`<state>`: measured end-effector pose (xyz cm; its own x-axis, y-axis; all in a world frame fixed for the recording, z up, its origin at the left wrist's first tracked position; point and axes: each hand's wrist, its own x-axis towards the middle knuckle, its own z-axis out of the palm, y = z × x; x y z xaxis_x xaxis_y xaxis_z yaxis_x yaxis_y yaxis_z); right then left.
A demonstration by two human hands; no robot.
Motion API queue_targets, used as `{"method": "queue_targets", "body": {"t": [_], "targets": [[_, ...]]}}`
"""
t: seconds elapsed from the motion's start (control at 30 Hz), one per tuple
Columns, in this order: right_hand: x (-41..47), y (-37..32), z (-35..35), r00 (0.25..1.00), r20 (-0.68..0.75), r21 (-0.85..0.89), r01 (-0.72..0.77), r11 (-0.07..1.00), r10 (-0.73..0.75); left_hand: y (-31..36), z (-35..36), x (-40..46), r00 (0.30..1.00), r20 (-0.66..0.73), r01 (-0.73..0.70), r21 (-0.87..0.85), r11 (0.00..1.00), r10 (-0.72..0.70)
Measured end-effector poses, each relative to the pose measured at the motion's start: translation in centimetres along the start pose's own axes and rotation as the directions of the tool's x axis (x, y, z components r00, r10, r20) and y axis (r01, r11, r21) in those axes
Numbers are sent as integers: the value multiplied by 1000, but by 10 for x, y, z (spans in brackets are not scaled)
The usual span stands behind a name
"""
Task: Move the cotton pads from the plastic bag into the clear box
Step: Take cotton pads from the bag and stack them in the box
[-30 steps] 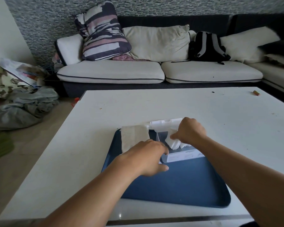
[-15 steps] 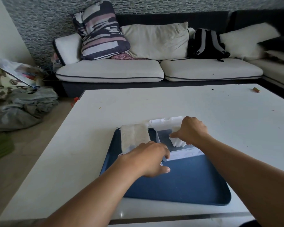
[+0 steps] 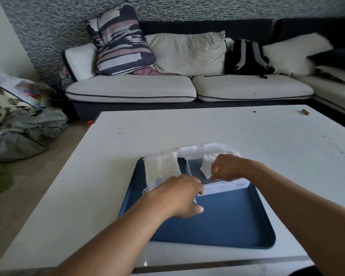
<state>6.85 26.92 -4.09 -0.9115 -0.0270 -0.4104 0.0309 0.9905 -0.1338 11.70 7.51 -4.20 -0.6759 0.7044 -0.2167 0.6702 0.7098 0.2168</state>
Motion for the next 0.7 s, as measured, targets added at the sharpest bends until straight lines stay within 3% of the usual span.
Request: {"method": "queue_targets", "body": {"t": [0.27,0.37,0.43,0.53,0.63,0.7], "targets": [[-1,3,-12,999,31,174,17,985,-23,-6,0,-8,996,-82,-47,-40,998,44],[-1,0,-9,999,-31,111,48,993,-45,-8,-4,-12,984,-175,-22,-34,999,16],[0,-2,-6,991,-123,80,64,995,-54,-11,-11,-16,967,-251,65,46,997,-52],[-3,-4,-11,991,-127,124,69,990,-54,-17,-16,-24,925,-251,338,201,919,-285],[-18,-13,-24,990,-78,129,130,983,-121,-25,-15,-30,809,-202,582,144,800,-552],[-34,-28,-26,974,-59,264,228,937,-220,-31,-15,-32,771,-218,627,94,773,-599]]}}
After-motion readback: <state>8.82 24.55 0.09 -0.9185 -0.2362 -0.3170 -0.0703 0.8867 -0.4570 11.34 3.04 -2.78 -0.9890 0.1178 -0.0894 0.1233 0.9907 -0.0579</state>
